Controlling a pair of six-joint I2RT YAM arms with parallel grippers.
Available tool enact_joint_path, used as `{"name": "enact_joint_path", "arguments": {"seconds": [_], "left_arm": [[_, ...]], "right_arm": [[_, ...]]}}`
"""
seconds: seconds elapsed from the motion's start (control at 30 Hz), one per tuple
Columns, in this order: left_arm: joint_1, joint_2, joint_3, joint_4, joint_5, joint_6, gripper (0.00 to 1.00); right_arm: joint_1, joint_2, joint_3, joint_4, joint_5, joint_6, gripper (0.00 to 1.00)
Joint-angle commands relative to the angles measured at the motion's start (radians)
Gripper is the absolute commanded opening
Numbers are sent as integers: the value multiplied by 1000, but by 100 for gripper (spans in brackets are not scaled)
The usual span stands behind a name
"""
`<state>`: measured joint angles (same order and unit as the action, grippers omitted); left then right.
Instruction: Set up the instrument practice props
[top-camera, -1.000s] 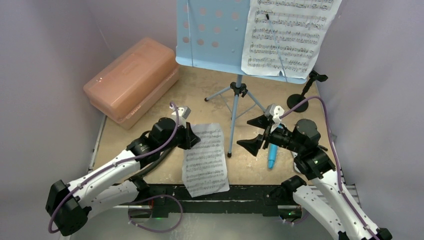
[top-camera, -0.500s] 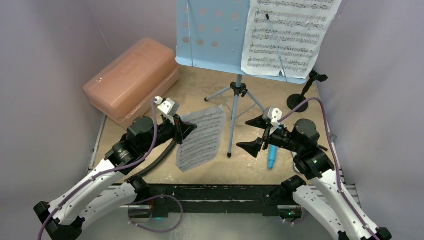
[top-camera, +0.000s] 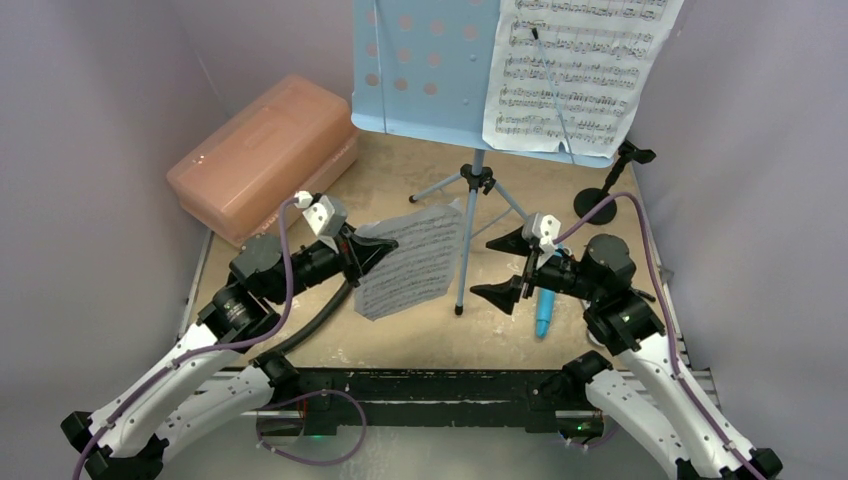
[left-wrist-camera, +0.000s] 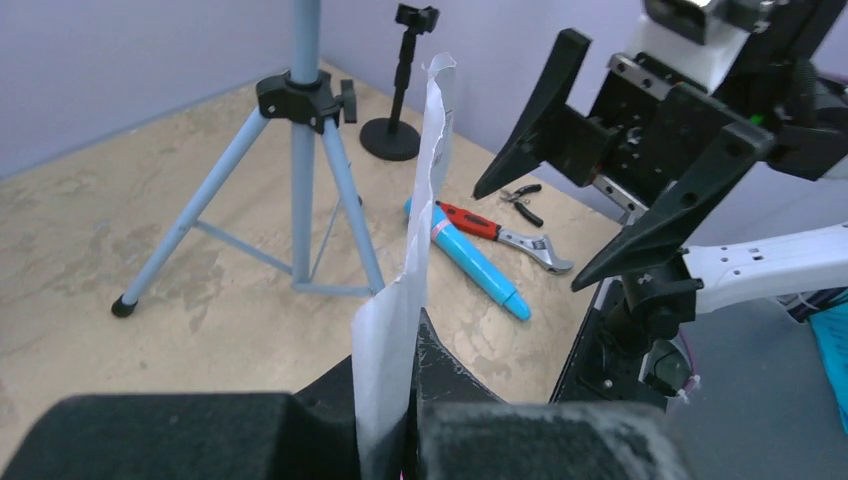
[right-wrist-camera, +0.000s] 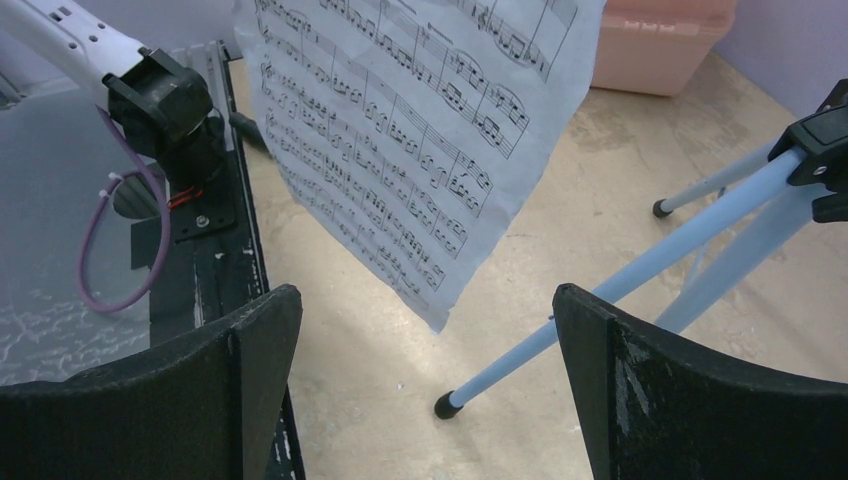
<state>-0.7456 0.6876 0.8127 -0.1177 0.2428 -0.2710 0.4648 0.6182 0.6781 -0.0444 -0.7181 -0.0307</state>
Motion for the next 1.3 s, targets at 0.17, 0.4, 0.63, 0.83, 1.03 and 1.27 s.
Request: {"name": "enact_joint_path", "arguments": {"seconds": [0.17, 0.4, 0.63, 0.83, 1.03, 1.27], "left_arm": [[6, 35, 42, 201, 176, -59, 0], [6, 80, 46, 300, 257, -125, 0], [5, 114, 35, 395, 274, -182, 0], [6, 161, 8, 512, 294, -248, 0], [6, 204, 6, 573, 319, -296, 0], [6, 210, -1, 586, 307, -293, 0]], "right_arm": [[3, 54, 12, 74, -39, -33, 97], [2, 87, 33, 118, -104, -10, 87], [2, 81, 38, 233, -127, 81, 78], [2, 118, 58, 255, -156, 133, 73], [2, 134, 90, 249, -166, 140, 70], [2, 156, 115, 223, -186, 142, 61]]}}
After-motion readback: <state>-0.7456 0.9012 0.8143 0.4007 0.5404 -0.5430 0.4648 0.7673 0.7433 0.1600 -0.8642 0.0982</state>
